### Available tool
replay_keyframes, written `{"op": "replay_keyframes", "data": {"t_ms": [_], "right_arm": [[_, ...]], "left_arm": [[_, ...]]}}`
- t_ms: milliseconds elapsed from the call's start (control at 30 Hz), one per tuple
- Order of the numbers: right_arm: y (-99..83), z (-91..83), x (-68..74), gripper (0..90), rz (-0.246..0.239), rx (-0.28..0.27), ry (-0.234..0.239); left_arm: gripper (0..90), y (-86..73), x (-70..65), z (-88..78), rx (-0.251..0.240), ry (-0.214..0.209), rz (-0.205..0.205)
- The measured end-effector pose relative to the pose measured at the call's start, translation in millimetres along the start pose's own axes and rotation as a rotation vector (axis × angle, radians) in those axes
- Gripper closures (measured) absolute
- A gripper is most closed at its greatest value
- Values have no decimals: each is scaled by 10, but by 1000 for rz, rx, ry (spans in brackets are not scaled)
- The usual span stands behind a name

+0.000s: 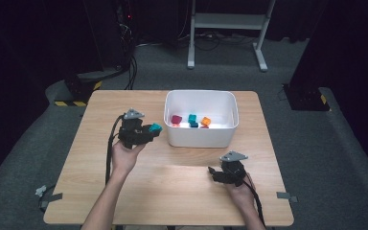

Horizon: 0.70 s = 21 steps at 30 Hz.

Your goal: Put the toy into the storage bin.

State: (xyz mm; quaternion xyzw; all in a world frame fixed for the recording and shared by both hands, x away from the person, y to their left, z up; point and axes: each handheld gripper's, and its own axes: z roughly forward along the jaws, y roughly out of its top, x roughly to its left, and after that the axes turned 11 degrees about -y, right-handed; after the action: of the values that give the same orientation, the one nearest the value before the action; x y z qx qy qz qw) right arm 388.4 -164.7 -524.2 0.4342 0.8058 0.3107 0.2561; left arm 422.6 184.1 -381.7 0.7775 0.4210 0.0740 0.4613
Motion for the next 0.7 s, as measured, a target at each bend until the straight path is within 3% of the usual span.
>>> {"op": "replay_keyframes", "data": {"t_ms": [300, 700], "right_arm": [[0, 0, 0, 310, 0, 0, 0], [0, 0, 0, 310, -1, 0, 0]], "left_arm": [[587, 274, -90, -8, -6, -28, 24], [586, 529, -175, 76, -55, -70, 25]]}}
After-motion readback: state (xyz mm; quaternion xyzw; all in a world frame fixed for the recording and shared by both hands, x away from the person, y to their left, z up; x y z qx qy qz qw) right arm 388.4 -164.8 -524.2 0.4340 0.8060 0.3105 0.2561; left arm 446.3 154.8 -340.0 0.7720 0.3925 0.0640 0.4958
